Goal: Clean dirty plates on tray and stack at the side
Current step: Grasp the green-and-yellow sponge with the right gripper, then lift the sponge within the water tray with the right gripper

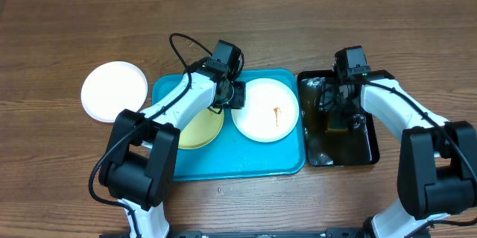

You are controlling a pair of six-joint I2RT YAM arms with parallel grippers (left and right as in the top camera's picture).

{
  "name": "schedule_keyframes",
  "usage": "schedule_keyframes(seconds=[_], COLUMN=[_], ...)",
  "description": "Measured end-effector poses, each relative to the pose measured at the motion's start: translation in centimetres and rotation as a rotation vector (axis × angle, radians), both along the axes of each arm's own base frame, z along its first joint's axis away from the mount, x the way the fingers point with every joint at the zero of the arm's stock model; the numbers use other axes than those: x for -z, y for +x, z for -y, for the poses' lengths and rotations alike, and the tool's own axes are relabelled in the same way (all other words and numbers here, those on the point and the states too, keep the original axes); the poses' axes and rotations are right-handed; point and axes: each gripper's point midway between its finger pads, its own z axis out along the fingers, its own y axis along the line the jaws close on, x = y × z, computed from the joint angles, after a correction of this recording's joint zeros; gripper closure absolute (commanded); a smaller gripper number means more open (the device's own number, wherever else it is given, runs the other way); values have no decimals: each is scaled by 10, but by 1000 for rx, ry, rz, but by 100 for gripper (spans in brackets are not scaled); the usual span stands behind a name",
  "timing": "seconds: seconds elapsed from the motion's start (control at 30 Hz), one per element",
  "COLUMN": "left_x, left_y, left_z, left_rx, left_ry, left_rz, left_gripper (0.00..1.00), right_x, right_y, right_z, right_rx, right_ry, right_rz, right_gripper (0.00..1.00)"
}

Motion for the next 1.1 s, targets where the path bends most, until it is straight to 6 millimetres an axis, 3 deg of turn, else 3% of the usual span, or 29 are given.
schedule_keyframes(seconds=[0.13,0.3,0.4,0.5,1.1], left_x=[0,0,0,0,12], left_y=[0,0,0,0,1], left_z=[0,0,0,0,1], left_rx=[0,0,0,-3,-3], left_ry=[0,0,0,-1,5], left_rz=[0,0,0,0,-13], left_gripper=[66,68,69,77,76], right_x=[-18,-31,-30,-27,-5], right_y=[-1,-2,-8,-9,-24], right_z=[0,0,1,1,4], right_rx=[0,-2,1,0,0], right_ry=[-6,-10,-13,-14,-18], right_rz=[-40,-68,-93,-92,-121], right_gripper=[30,48,48,47,45])
